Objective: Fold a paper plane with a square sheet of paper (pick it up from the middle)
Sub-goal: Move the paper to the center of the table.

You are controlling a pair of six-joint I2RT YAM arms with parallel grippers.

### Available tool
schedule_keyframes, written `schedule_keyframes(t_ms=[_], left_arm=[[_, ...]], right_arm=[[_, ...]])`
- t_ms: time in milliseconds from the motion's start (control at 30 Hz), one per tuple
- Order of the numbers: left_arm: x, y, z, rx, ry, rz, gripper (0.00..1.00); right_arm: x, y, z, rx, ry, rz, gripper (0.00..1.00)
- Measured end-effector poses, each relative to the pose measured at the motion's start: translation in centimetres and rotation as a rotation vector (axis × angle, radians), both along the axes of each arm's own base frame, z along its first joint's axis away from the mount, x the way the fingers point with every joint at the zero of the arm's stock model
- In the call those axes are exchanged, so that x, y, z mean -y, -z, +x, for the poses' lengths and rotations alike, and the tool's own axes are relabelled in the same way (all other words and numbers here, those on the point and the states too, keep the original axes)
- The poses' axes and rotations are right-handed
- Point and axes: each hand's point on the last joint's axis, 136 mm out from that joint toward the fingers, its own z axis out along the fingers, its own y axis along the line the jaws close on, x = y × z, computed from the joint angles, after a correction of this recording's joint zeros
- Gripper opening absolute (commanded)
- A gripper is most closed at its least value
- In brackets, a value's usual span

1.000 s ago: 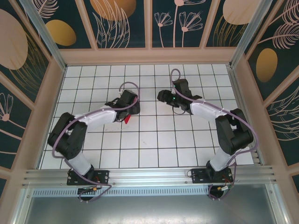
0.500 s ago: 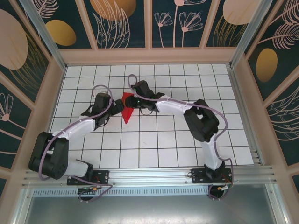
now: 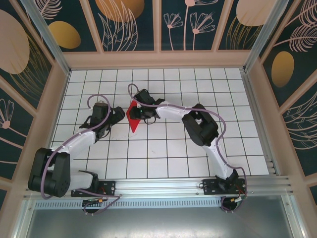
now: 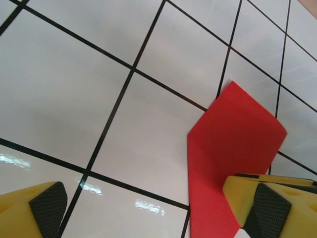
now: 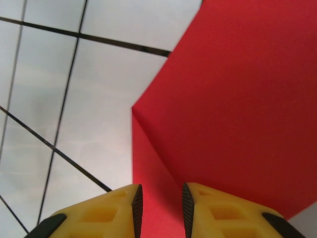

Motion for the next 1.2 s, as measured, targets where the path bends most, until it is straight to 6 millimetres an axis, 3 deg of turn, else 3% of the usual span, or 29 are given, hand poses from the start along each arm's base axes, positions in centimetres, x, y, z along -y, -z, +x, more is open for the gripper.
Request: schedule_keyframes(t_ms=[400,833,1200], left_arm=[[2.6,-0.1,0.4,0.018,0.099,-0.108,0.97],[7.1,0.9,0.3,0.004,0.283,-0.301,0.8],[13.1,2.1,0.1,-0.038,0.402,-0.421,0.65]], right_arm=[[2.7,1.4,0.1,0.026,-0.066,-0.083,0.29],[12.7,1.7,-0.1,0.016,-0.143,-0.089,0.29],[14.1,1.5,0.1,0.006,-0.153,0.034,0.29]])
